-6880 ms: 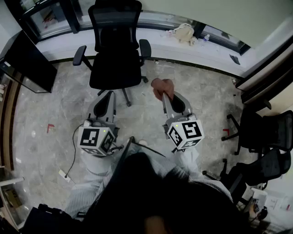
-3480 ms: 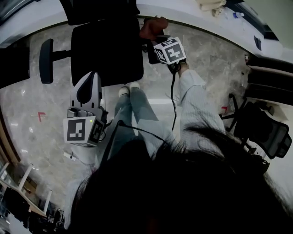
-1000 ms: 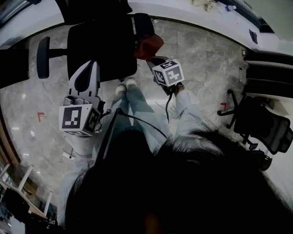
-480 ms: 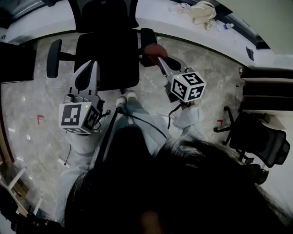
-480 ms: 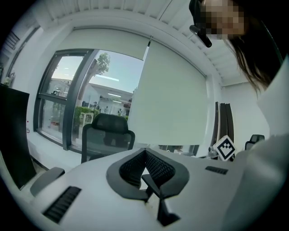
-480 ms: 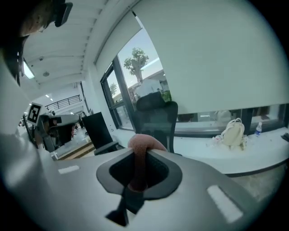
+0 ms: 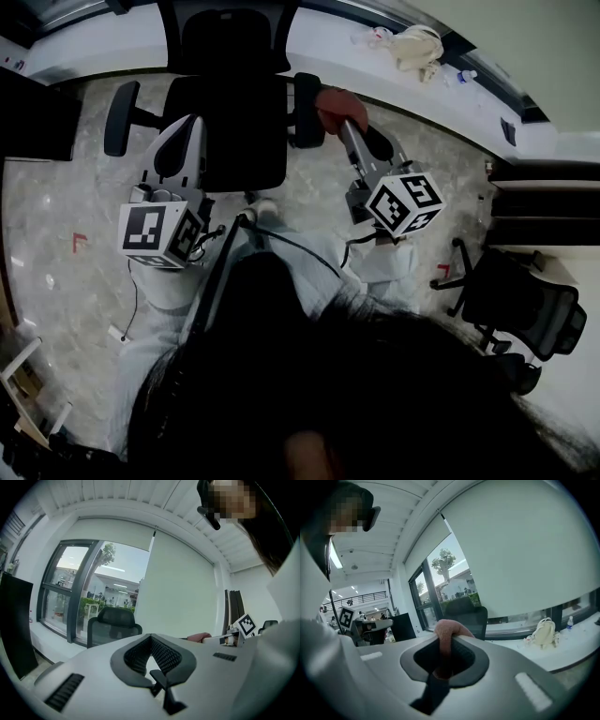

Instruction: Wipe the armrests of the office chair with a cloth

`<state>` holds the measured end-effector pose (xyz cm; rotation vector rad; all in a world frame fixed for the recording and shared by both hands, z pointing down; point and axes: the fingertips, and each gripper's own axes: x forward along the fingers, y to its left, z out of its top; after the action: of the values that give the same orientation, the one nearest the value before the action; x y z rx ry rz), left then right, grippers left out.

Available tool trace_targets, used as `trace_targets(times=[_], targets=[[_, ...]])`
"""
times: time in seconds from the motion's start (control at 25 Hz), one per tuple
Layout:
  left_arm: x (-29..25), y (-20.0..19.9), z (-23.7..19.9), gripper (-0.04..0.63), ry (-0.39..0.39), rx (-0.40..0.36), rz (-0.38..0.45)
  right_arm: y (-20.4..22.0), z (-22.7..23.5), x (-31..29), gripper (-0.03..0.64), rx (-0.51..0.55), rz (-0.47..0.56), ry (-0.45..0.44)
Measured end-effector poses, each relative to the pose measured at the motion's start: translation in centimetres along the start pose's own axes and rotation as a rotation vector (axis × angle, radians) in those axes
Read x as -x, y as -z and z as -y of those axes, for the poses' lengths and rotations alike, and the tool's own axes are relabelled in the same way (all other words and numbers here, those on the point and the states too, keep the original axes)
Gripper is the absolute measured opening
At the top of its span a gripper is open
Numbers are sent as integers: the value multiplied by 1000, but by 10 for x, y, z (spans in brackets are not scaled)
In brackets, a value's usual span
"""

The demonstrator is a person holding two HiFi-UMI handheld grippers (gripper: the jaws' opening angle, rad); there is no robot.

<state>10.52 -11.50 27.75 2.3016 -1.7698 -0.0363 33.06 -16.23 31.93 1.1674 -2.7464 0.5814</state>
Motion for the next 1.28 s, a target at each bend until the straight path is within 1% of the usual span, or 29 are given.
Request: trace_targets(times=[0.08,0.2,0.32,0.4,0.48,0.6,0.68,0.76,0.84,0.96,1.08,1.2,1.28], targets=[[4,-1,-2,3,-20,3,2,-3,-2,3,28,4,7,-7],[16,-5,-19,3,-67,24,18,-8,-10,-1,28,17,21,-26],[49,-12,-42,3,-156,29,40,-6,-28,-12,28,37,13,-84],[68,-14,-64,3,-223,26,43,-4,-40,-27,28,29,16,-121],[89,-12,-90,3,-291,41,36,0,-54,-43,28,15,18,-149],[128,-11,-132,3,-392,48,55,8,-87,-69,28,27,-10,-204],[150,-12,-160,3,-437,51,64,14,-111,-87,28,41,-34,-231],[162,-14,-187,3,-463,58,56,20,-132,-107,28,45,-45,-244],[166,-17,-216,3,-461,64,53,25,-154,-128,28,43,-46,-240],[171,-22,-258,3,-402,66,53,33,-193,-156,28,31,-48,-204],[176,-34,-297,3,-301,50,47,38,-238,-180,28,33,-31,-141],[174,-41,-329,3,-178,38,27,42,-285,-207,28,40,-6,-80],[173,-45,-354,3,-105,20,27,46,-315,-225,28,24,22,-42]])
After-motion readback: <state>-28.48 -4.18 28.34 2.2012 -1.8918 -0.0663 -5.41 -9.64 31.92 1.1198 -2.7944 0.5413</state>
